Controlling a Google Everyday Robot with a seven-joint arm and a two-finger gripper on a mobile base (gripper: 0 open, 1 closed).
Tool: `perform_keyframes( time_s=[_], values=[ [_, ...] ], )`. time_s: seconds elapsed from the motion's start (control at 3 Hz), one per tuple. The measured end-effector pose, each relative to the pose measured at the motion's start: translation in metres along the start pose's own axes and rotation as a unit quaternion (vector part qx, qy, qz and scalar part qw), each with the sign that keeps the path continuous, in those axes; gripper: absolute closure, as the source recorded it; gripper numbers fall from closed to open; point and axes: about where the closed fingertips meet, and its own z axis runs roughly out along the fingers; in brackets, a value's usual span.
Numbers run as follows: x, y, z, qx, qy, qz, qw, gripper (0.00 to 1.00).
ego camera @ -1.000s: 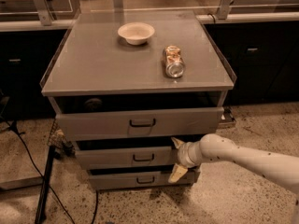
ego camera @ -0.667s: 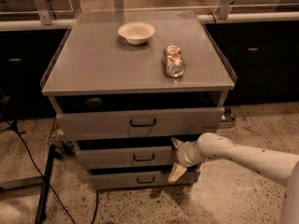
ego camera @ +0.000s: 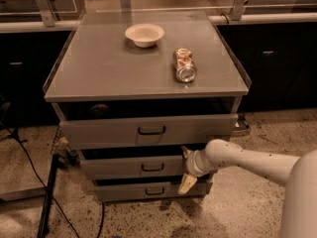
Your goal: Open middle drawer
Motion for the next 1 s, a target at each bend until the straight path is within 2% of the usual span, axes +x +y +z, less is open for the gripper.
perform_keyframes(
  time_s=[0.33,0.67,1.0],
  values=[
    [0.004,0.005,-0.003,-0.030,0.017,0.010,0.9994,0.00],
    [0.002,0.005,-0.005,-0.030,0.017,0.010,0.9994,0.00],
    [-0.001,0.020,-0.015,-0.067,0.030,0.013,0.9972,0.00]
  ],
)
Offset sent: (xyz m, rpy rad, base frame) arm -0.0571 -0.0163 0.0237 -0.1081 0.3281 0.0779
